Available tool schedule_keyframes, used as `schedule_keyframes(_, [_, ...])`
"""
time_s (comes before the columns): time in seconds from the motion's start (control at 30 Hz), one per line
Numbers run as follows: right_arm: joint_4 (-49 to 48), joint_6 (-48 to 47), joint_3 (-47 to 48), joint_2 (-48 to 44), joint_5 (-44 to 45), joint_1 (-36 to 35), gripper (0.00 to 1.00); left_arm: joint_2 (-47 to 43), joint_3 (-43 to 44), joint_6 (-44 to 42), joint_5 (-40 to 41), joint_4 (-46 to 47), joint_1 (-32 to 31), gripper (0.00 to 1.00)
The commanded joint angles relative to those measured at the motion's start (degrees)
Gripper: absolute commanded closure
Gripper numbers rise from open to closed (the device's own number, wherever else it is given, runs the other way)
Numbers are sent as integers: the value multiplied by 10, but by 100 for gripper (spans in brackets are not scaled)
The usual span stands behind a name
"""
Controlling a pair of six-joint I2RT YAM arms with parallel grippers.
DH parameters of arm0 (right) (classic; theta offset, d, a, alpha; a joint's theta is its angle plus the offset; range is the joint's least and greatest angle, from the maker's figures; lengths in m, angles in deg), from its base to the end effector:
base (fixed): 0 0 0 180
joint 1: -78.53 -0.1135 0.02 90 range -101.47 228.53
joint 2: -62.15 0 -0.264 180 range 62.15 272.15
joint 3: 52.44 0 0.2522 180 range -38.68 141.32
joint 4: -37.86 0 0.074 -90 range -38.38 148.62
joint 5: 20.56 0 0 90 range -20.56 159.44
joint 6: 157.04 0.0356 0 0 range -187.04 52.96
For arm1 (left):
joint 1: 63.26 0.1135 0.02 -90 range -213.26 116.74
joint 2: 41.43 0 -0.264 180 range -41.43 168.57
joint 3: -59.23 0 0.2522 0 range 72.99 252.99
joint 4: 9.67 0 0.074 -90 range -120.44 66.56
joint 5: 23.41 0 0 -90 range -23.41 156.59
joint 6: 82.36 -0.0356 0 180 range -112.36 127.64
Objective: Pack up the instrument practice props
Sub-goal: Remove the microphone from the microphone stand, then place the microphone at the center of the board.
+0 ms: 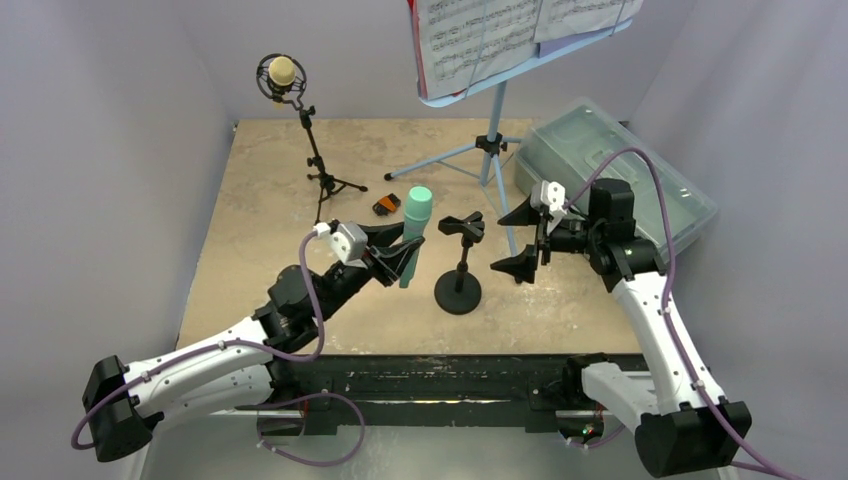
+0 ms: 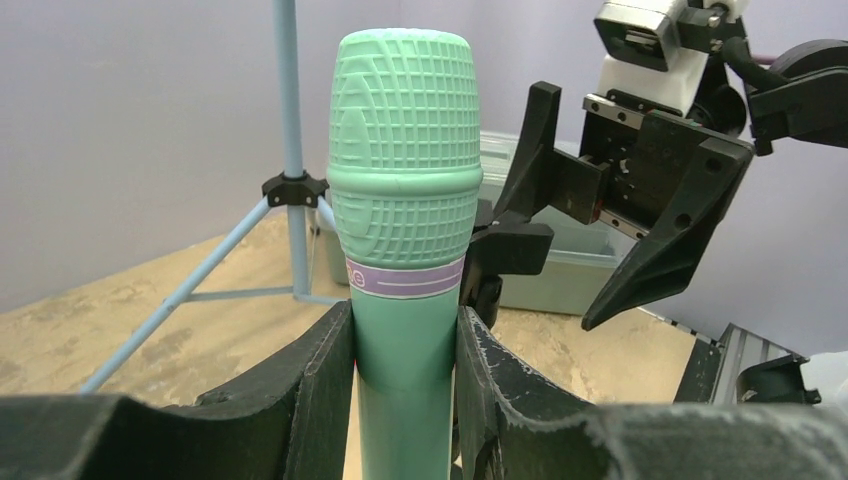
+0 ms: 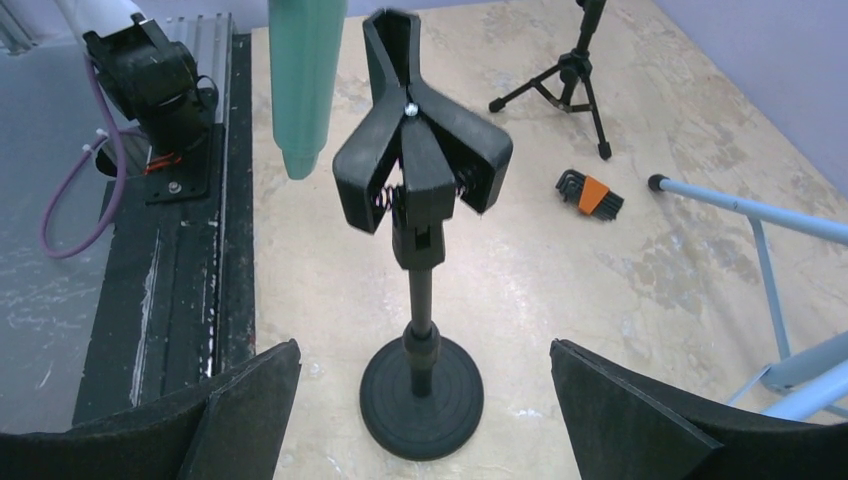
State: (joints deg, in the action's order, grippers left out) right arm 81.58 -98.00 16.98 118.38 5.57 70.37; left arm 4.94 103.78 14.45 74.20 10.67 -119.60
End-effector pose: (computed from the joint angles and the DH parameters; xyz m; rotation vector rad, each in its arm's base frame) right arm 0.1895 0.0595 0.3449 -1.1927 1.4647 0.8864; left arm 0.1112 -0.1585 0.3313 0.4332 1.2243 -0.8676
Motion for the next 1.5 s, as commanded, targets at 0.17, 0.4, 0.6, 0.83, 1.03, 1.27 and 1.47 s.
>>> schedule_keyframes(0.17, [-26,-17,-47,-41,-18,19,1,-21,3,51,102,-89,-1,100])
schedule_keyframes(0.4, [-30,-21,-65,-47,4,23,1,-28,-7,92,221,-183,-1,100])
schedule_keyframes(0.6, [-44,-7,-71,-47,32,25,1,-7,-22,126,278,-211,23,100])
schedule_keyframes(0.83, [-56,5,-75,-46,50,26,1,22,-27,193,214,-228,138,100])
schedule_keyframes(1.03, [-60,9,-76,-45,59,26,1,56,-13,224,251,-265,172,100])
schedule_keyframes(1.27, [-59,9,-76,-45,63,26,1,96,-10,293,259,-278,257,100])
schedule_keyframes(1.47, [-59,9,-76,-46,66,26,1,144,1,344,252,-278,335,100])
